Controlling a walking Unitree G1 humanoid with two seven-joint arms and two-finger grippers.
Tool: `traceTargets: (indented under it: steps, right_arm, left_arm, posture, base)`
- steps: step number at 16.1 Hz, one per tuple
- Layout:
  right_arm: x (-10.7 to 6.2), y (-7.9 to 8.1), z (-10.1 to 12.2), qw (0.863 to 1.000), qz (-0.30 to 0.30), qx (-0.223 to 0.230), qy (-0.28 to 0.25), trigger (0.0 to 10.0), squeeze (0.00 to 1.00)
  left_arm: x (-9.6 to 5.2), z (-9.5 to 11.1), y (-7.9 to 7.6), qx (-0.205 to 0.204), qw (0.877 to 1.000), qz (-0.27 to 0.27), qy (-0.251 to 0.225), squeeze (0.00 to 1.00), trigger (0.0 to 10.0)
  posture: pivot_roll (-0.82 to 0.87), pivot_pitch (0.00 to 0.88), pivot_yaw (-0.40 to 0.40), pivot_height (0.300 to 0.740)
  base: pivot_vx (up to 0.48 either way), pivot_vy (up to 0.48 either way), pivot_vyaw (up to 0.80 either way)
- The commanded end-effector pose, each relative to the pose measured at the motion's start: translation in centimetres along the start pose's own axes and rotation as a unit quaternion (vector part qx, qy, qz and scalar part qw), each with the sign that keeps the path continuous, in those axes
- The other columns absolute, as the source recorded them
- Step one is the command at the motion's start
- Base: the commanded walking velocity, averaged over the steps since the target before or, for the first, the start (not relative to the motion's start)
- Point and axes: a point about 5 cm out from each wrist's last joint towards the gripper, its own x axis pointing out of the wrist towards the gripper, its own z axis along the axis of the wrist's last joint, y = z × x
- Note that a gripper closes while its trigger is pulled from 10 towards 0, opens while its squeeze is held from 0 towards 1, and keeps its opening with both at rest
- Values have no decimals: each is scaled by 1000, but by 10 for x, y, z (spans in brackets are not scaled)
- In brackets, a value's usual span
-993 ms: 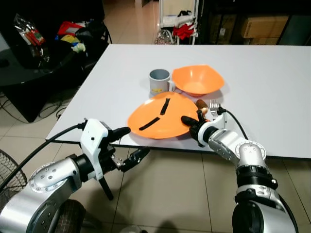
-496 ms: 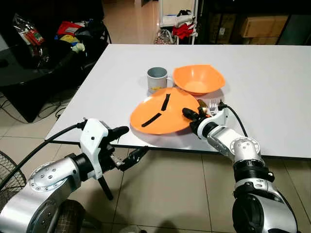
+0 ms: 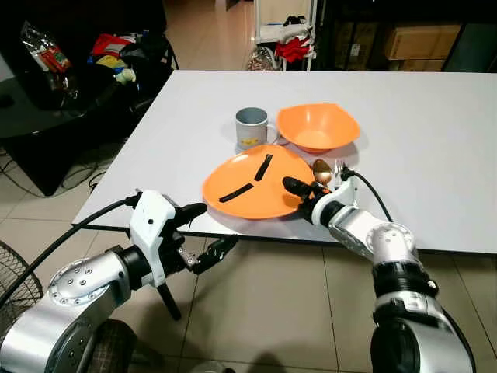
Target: Setting the table
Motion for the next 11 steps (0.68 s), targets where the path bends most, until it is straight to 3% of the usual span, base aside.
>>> traceTargets:
  steps: [1,8,11]
  right_arm:
    - [-3,10,1,1000,16,-6,-1,10000,1000]
    - [-55,13,7,999,13,-25,-23,10000,1000]
    - [-68,15,6,999,8,-28,-27,10000,1000]
  left_arm:
    - [0,3,2,14,1000,7,-2,0,10000]
    - [10,-2,0,11,999,36,-5,0,10000]
    - [14,-3,1,18,998,61,-5,0,10000]
  posture:
    - [91,0,65,740]
    - [76,0,74,740]
    - [71,0,74,740]
  base:
    - [0,0,0]
    - [0,0,0]
    - [0,0,0]
